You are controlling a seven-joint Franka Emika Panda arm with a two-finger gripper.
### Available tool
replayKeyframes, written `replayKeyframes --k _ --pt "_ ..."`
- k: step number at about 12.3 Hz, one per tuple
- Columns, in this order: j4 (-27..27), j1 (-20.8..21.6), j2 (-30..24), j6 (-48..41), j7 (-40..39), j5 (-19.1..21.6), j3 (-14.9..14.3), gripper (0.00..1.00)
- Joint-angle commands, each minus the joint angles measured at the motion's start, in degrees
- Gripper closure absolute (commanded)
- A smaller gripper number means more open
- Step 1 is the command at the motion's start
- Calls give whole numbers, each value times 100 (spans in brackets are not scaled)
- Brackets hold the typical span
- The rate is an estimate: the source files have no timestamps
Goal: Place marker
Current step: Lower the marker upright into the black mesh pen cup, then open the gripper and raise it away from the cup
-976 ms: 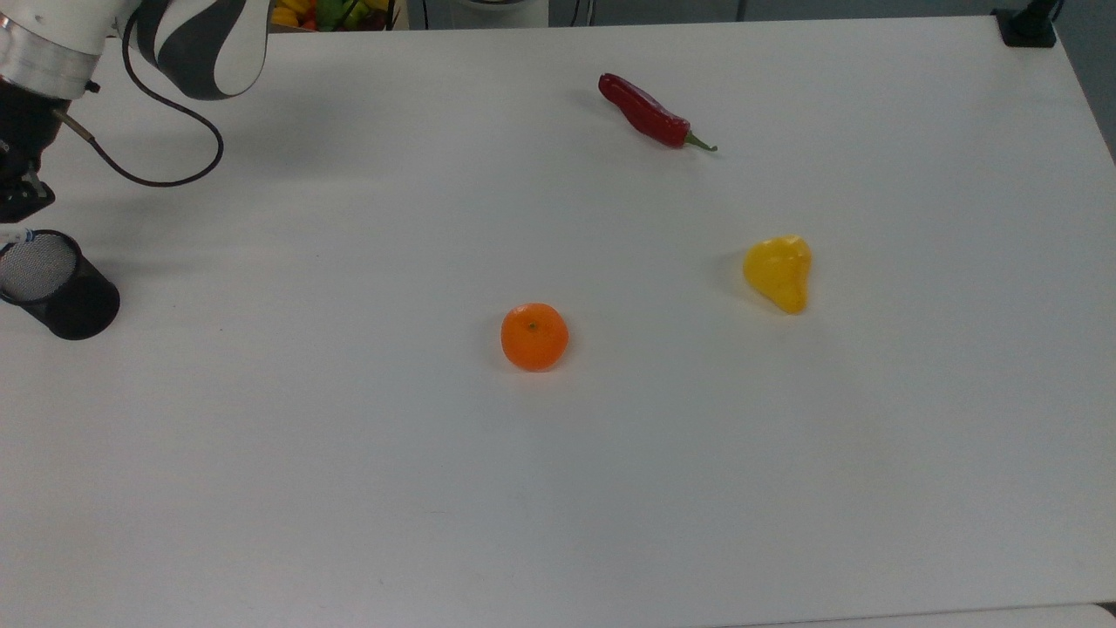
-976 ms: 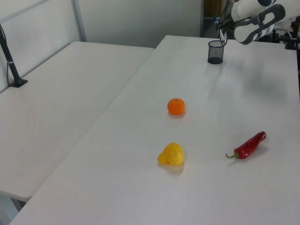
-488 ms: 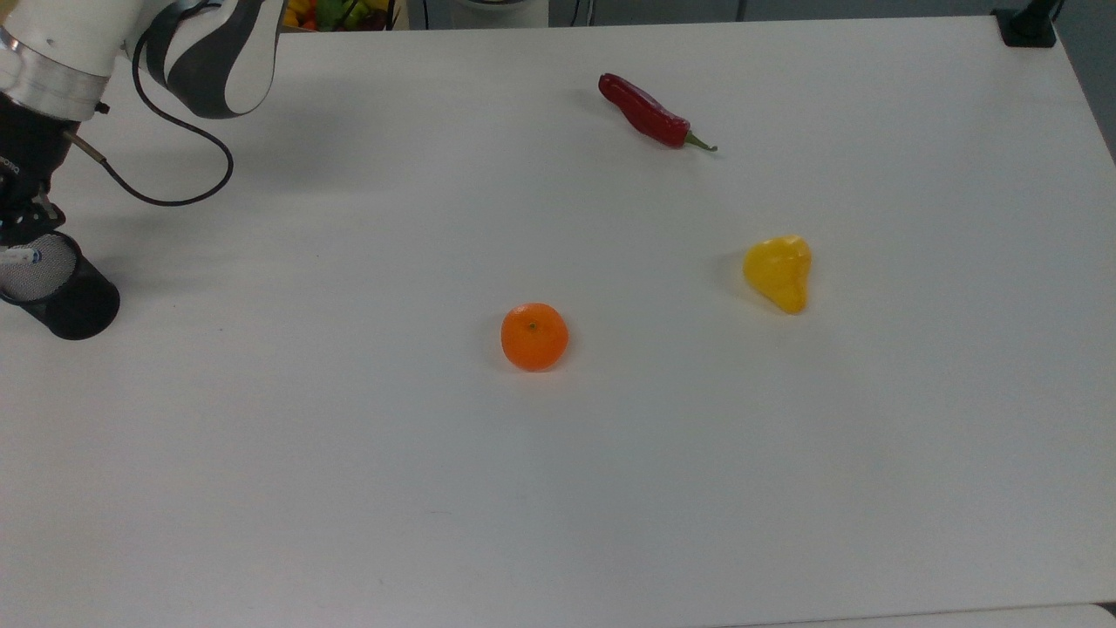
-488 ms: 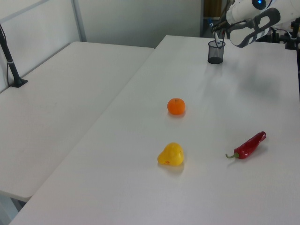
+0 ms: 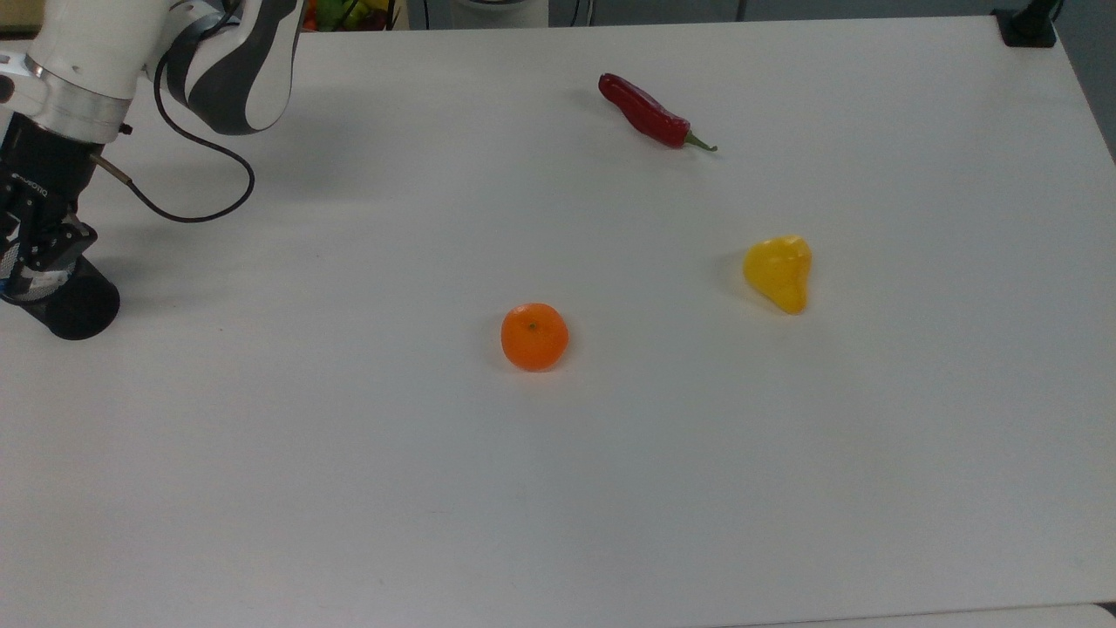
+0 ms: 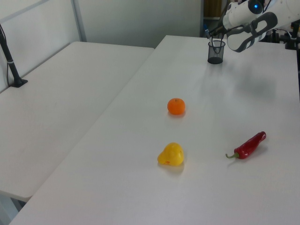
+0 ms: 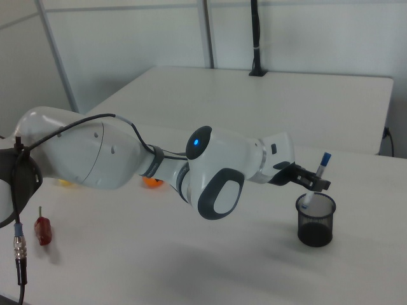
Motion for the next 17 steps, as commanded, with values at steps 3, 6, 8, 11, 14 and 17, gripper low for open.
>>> replayKeyframes --k 3,6,8,11,14,17 --pt "26 70 -61 54 47 146 -23 0" --pt "8 70 -271 -16 47 146 -23 0" --pt "-79 105 -718 -654 47 146 -23 0" --pt "-89 271 -1639 -2548 38 146 -23 0" --pt "-18 544 -2572 -4977 73 146 -23 0" --pt "348 632 -3232 -7075 90 207 186 0"
